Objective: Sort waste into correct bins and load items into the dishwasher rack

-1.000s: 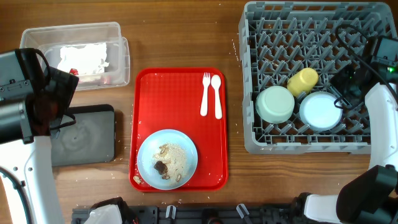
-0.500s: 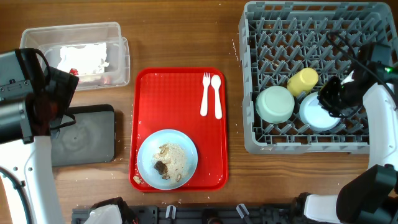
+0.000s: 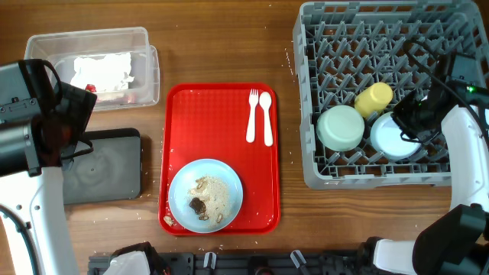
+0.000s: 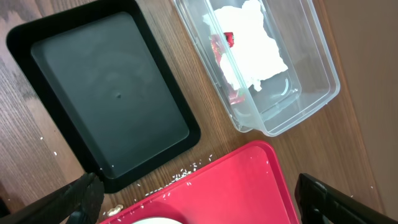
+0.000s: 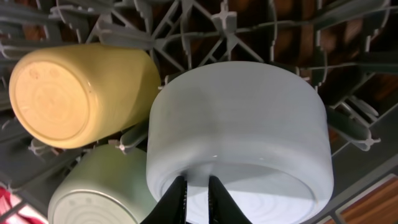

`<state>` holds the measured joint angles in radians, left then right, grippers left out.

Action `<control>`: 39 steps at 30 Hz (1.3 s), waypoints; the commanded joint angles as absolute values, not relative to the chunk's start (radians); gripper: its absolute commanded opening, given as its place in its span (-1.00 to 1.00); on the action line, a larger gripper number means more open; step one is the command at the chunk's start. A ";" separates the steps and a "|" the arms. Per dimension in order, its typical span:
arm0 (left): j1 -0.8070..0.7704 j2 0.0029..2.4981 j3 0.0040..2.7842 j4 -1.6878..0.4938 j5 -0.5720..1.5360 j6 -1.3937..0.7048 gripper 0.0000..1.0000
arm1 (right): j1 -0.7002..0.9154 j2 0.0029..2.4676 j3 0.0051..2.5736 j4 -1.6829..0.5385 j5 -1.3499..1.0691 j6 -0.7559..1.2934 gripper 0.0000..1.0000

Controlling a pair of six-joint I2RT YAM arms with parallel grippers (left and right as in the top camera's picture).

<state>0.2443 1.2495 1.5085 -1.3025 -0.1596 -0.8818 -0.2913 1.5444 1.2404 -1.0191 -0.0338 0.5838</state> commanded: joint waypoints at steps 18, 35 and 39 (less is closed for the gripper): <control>0.249 1.243 1.511 -1.303 -0.173 -0.899 1.00 | -0.297 1.565 1.325 -1.060 -0.115 0.468 -0.60; 0.249 1.243 1.511 -1.303 -0.173 -0.898 1.00 | 0.239 1.571 1.313 -1.163 -0.070 0.397 -0.14; 0.249 1.243 1.511 -1.303 -0.173 -0.898 1.00 | 0.284 1.584 1.307 -1.156 -0.070 0.373 0.22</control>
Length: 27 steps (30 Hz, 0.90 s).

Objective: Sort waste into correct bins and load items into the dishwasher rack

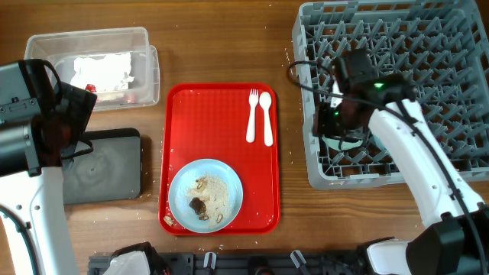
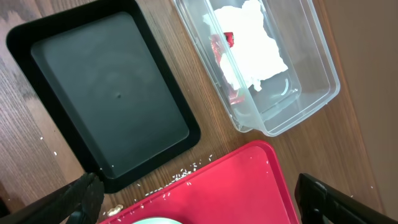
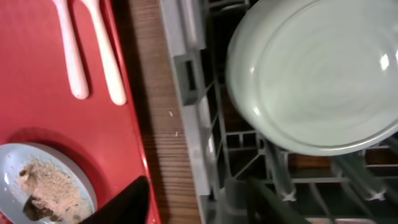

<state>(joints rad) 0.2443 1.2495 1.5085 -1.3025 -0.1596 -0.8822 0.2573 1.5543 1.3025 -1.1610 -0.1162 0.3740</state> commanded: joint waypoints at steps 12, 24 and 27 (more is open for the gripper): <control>0.249 1.243 1.511 -1.303 -0.173 -0.899 1.00 | 0.294 1.725 1.244 -1.080 -0.131 0.344 -0.10; 0.249 1.243 1.511 -1.303 -0.173 -0.899 1.00 | 0.416 1.737 1.244 -1.051 -0.204 0.429 -0.37; 0.249 1.243 1.511 -1.303 -0.173 -0.899 1.00 | 0.426 1.737 1.244 -1.052 -0.203 0.447 -0.36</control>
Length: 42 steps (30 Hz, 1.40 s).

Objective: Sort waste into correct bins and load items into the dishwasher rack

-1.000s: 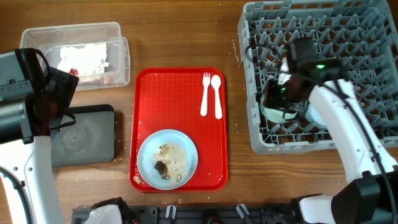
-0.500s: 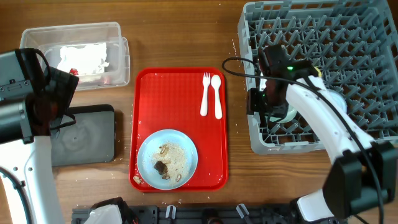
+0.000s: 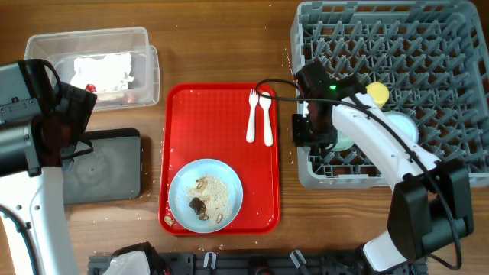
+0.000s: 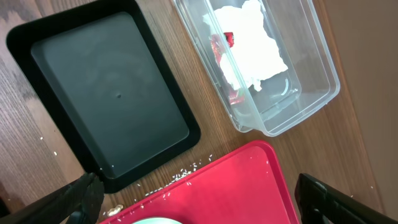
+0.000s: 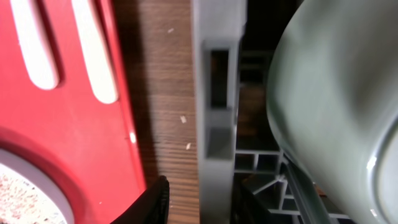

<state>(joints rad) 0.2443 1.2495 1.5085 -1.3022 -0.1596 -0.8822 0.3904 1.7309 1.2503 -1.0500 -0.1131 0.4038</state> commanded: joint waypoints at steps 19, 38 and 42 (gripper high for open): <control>0.249 1.243 1.511 -1.303 -0.173 -0.899 1.00 | 0.304 1.509 1.364 -1.260 0.080 0.527 -0.21; 0.249 1.243 1.511 -1.303 -0.173 -0.899 1.00 | -0.209 1.490 1.264 -1.183 0.017 0.453 -0.76; 0.249 1.243 1.511 -1.303 -0.173 -0.899 1.00 | -0.212 1.519 1.263 -1.152 0.046 0.486 -0.74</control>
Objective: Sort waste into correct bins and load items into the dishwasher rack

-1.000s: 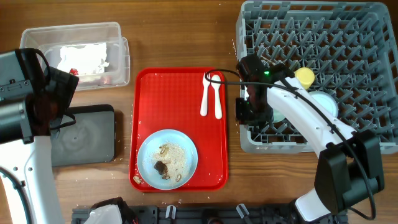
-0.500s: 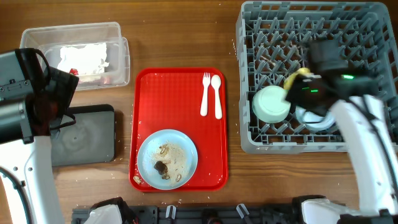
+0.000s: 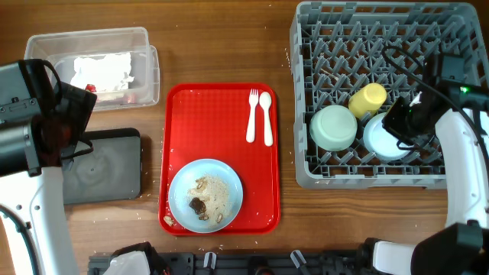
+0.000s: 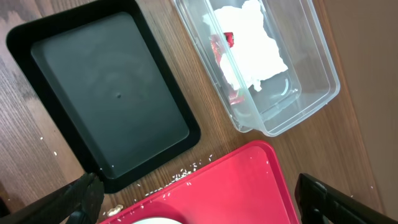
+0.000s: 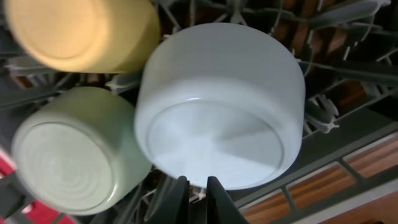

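Note:
A grey dishwasher rack (image 3: 367, 180) at the right holds an upturned green bowl (image 3: 333, 127), a yellow cup (image 3: 368, 99) and an upturned white bowl (image 3: 382, 139). My right gripper (image 5: 198, 190) hangs over the rack, its fingers nearly together at the white bowl's (image 5: 217, 106) near rim. The red tray (image 3: 221, 103) carries a white fork and spoon (image 3: 259, 116) and a blue plate (image 3: 205, 195) with food scraps. My left gripper (image 4: 199, 199) is open above the tray's far-left corner (image 4: 249, 174), holding nothing.
A clear bin (image 3: 92, 69) with white paper and red scraps sits at the back left, also seen in the left wrist view (image 4: 261, 68). A black bin (image 3: 103, 164) lies in front of it. Crumbs are scattered beside the tray.
My right gripper was at the rack's left wall beside the tray, a finger on either side of it. Now it is back at the right, shut at the white bowl's rim. The left arm is unchanged.
My right gripper was first shut by the white bowl in the rack. Then it stood open over the green bowl at the rack's left side, then straddled the left wall. Now it is by the white bowl again, and the rack sits slightly further left.

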`<state>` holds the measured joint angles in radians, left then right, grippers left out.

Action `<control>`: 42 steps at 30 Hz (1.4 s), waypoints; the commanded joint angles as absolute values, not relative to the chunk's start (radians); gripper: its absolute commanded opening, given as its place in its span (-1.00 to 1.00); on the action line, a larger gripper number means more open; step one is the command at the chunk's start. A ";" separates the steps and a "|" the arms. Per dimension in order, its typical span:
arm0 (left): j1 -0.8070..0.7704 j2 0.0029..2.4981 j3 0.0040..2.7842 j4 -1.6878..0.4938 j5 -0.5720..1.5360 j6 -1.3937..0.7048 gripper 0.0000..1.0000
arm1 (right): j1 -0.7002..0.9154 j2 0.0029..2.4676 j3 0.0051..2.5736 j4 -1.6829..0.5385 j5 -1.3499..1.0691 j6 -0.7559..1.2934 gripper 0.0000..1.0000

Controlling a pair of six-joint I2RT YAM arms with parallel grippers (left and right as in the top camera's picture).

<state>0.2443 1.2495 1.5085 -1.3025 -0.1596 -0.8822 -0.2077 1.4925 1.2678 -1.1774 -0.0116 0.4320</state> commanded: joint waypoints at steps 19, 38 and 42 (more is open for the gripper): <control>0.249 1.243 1.511 -1.303 -0.173 -0.899 1.00 | -0.224 1.522 1.314 -1.206 0.005 0.475 -0.91; 0.249 1.243 1.511 -1.303 -0.173 -0.899 1.00 | -0.224 1.625 1.334 -1.085 0.105 0.579 -0.88; 0.249 1.243 1.511 -1.303 -0.173 -0.899 1.00 | -0.224 1.613 1.391 -1.090 0.107 0.576 -0.85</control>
<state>0.2443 1.2495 1.5085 -1.3025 -0.1596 -0.8818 -0.2180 1.5986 1.3407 -1.1076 0.0753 0.5648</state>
